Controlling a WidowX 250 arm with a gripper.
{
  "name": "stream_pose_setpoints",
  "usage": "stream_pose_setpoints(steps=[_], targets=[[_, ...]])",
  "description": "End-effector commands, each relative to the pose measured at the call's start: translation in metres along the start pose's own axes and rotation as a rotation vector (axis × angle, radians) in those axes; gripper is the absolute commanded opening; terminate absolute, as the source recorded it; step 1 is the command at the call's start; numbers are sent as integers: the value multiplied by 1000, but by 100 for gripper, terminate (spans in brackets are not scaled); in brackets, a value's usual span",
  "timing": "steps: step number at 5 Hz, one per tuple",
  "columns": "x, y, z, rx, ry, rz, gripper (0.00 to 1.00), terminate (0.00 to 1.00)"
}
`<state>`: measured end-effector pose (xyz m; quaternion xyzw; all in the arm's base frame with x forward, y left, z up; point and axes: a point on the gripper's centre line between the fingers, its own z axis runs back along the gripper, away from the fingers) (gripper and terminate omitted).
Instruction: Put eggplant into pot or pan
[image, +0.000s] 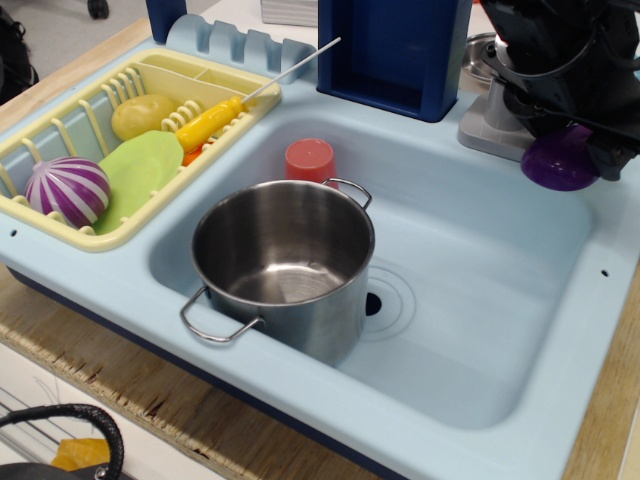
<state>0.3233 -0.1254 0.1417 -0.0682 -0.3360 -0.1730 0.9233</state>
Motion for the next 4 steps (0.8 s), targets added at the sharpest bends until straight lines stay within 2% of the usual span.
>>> stream_pose_setpoints(steps=[1,2,3,4], targets=[[5,-6,26,39,3,-3,100,0],[1,2,46,82,20,-3,0,0],[-13,16,69,148,32,58,0,0],[-34,31,92,220,58,146,100,0]])
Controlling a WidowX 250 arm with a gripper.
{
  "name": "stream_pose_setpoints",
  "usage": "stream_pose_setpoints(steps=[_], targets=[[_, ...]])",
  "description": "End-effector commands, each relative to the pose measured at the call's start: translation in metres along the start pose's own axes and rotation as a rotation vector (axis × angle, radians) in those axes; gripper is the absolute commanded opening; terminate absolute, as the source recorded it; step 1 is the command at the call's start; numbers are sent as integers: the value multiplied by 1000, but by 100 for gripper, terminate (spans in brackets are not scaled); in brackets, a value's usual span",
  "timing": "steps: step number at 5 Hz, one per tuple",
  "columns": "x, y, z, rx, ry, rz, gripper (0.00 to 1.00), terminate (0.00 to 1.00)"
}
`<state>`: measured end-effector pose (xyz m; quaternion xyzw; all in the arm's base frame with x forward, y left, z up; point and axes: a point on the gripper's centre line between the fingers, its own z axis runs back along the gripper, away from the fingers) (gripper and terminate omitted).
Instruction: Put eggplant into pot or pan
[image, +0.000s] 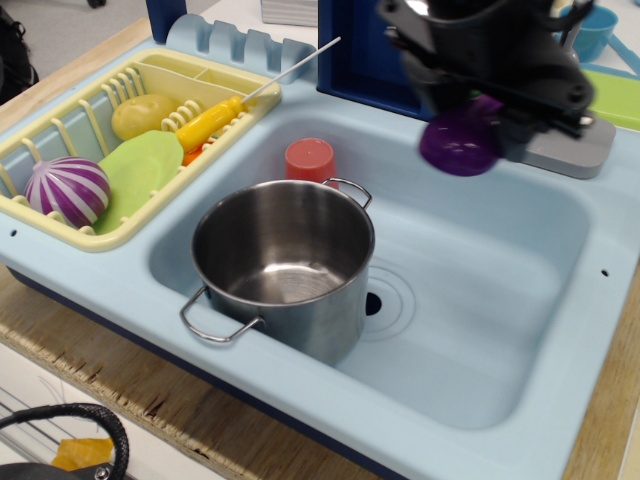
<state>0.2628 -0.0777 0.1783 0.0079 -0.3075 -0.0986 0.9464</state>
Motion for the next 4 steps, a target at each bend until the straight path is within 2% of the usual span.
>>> stream_pose_setpoints(steps=[1,2,3,4], targets=[[-15,29,27,79,12,122,100,0],[-26,40,34,99,98,200,100,0],[-29,43,38,98,145,237,100,0],[-29,43,38,98,145,237,100,0]])
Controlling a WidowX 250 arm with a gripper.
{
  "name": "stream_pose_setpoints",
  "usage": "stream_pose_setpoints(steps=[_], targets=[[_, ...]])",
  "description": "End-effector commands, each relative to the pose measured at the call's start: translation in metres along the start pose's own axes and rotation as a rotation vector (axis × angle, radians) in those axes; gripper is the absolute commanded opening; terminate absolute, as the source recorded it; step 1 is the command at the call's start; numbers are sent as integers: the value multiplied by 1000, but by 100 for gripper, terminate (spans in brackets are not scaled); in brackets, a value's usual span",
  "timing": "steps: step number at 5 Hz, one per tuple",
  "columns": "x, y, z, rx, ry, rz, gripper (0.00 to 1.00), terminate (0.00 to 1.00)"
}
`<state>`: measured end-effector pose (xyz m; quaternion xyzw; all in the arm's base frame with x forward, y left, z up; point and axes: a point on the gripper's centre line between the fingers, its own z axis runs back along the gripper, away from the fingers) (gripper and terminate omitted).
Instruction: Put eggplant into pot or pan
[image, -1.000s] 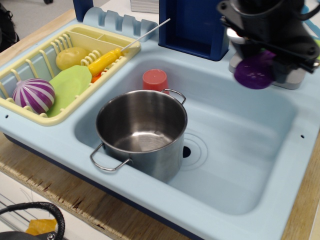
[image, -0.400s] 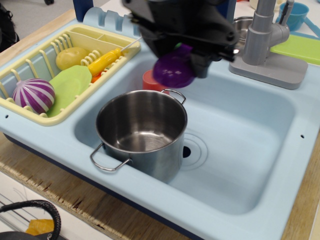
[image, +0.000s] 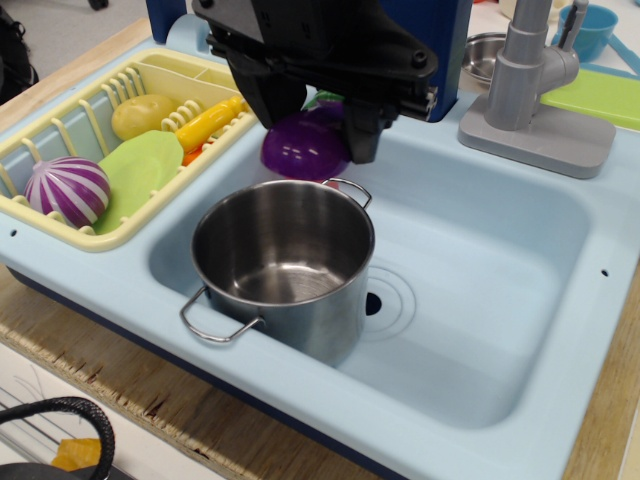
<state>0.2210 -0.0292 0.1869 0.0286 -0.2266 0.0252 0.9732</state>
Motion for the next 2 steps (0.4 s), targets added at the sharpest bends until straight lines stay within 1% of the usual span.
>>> stream_pose_setpoints(steps=[1,2], targets=[[8,1,6,-6,-31,11,100,0],[8,1,6,-6,-31,11,100,100]])
